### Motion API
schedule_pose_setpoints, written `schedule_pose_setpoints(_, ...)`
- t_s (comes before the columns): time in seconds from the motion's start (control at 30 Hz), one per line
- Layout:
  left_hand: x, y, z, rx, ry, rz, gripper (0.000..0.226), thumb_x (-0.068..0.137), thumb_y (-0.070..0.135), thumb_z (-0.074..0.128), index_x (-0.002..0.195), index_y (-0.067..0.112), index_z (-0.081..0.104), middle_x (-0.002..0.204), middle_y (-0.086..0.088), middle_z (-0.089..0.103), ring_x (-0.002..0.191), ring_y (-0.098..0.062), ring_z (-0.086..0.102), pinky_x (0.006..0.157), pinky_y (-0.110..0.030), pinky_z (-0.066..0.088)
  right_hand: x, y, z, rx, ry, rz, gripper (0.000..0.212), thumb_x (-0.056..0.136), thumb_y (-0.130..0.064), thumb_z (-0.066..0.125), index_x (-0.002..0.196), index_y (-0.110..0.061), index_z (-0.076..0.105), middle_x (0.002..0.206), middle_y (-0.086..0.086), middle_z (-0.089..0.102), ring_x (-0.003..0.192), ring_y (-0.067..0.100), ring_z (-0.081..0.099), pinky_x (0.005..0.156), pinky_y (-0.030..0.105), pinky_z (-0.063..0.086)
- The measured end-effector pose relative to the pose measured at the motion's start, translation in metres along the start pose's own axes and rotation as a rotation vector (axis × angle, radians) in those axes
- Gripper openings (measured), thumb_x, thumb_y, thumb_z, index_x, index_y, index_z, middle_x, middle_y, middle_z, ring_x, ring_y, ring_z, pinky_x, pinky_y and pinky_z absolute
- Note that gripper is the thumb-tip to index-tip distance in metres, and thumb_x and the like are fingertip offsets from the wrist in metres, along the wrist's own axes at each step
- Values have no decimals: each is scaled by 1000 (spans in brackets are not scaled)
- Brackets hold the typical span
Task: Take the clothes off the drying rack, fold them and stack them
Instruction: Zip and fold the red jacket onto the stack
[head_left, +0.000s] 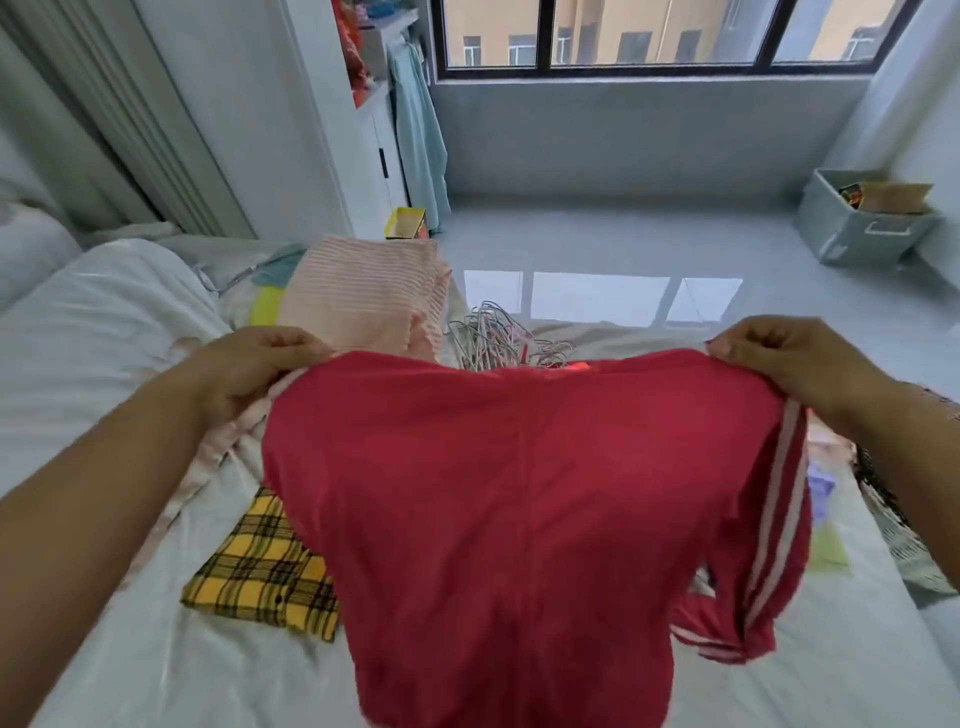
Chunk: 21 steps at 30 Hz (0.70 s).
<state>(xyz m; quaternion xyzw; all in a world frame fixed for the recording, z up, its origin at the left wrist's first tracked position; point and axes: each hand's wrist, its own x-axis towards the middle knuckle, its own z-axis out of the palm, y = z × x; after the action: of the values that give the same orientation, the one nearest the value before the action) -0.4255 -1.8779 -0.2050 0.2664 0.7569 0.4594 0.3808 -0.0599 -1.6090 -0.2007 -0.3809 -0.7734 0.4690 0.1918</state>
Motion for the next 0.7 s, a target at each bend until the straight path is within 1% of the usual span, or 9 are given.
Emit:
schedule_pose_setpoints(0.1,24,-5,4,86,122,27,7,88,13,60,84,9,65,89,-15,63,73,-15,60,63,-20,52,20,6,9,-69,51,3,12,87,-23,64,78,-16,68,76,2,65,65,4,56,58,12,43)
schedule_pose_setpoints(0.17,37,12,-5,94,231,133,10,88,19,62,79,16,65,81,-7,63,80,-19,58,74,-28,50,35,-7,0,-85,153,-86,11,87,-22,63,82,-13,67,63,-9,63,57,-3,51,51,6,39)
schedule_pose_setpoints(0.27,44,51,-30,136,359,287,12,79,34,67,76,22,69,85,-7,67,87,-22,60,89,-40,48,49,-51,-20,-104,274,-219,16,89,-24,61,101,-14,65,48,-26,57,45,-10,46,48,3,35)
schedule_pose_setpoints(0.37,24,84,-43,50,354,411,27,88,25,61,64,31,73,67,13,69,69,-3,64,71,-22,53,47,-85,-37,-69,356,-307,24,91,-28,59,111,-17,64,55,-32,60,51,-13,52,52,1,39)
schedule_pose_setpoints(0.43,2,92,-41,-17,298,444,36,92,18,56,64,32,74,67,16,70,66,2,64,65,-16,53,29,-95,-40,-50,320,-305,24,89,-42,57,103,-26,67,60,-30,62,54,-12,54,50,0,38)
schedule_pose_setpoints(0.5,-17,77,-38,-26,220,436,24,88,21,59,71,25,75,76,8,72,75,-7,66,75,-24,54,9,-85,-37,-46,240,-278,38,73,-68,57,87,-35,71,63,-21,65,55,-5,55,50,2,39)
schedule_pose_setpoints(0.53,-25,60,-35,-24,179,395,15,83,27,63,76,21,74,81,3,72,78,-15,65,78,-31,52,-1,-72,-32,-38,196,-233,38,69,-70,56,80,-36,70,62,-15,65,54,-2,54,48,3,39)
schedule_pose_setpoints(0.6,-43,13,-20,13,102,270,31,70,42,70,84,14,71,85,-8,69,77,-23,63,74,-35,47,-25,-32,-17,-18,98,-118,29,77,-54,54,75,-30,70,58,-9,66,50,2,55,47,5,41)
schedule_pose_setpoints(0.7,-68,-77,16,57,-19,40,64,46,68,77,77,13,73,74,-9,67,64,-21,60,64,-31,44,-71,42,24,-52,-104,53,23,85,-29,56,76,-13,71,59,4,63,53,7,51,55,13,40)
